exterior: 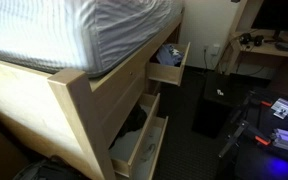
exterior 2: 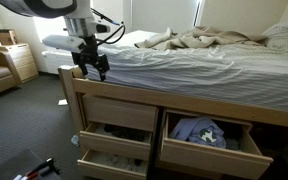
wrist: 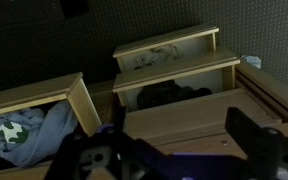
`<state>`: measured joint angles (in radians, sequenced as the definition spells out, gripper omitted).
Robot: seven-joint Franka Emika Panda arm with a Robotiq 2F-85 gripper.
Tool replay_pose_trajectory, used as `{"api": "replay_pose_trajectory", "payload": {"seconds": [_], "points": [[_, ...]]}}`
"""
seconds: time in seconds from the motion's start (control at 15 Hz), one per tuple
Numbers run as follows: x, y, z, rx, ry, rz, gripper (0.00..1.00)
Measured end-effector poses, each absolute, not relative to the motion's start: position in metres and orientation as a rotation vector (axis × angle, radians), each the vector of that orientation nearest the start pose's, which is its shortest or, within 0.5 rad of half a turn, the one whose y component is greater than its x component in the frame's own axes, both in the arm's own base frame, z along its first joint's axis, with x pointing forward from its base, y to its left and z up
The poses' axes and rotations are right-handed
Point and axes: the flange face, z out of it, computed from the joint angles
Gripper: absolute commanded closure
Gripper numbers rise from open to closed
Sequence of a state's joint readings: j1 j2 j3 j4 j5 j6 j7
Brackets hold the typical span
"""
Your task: Close the top drawer of the bed.
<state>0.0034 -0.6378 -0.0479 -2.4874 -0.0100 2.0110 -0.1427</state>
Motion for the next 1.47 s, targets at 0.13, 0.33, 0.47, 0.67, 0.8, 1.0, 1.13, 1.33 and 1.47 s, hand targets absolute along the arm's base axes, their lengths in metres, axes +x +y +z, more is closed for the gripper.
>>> {"api": "replay_pose_trajectory", "payload": {"seconds": [0.13, 0.33, 0.47, 0.67, 0.8, 1.0, 1.13, 1.33, 1.47], "points": [[0.3737, -0.019, 0.5178, -3.122, -0.17, -0.253, 0.0], [0.3737, -0.019, 0.5178, -3.122, -0.17, -0.253, 0.0], [0.3737, -0.019, 0.5178, -3.122, -0.17, -0.253, 0.0], [0.3737, -0.019, 0.5178, -3.122, -0.17, -0.253, 0.0], [0.3737, -0.019, 0.5178, -3.122, -0.17, -0.253, 0.0], [0.3737, -0.019, 0.5178, -3.122, -0.17, -0.253, 0.0], [0.3737, -0.019, 0.5178, -3.122, -0.17, -0.253, 0.0], [0.3737, -0.019, 0.5178, -3.122, -0.17, -0.253, 0.0], [0.3737, -0.0258, 0.5176, -3.115, -0.077, -0.258, 0.0]]}}
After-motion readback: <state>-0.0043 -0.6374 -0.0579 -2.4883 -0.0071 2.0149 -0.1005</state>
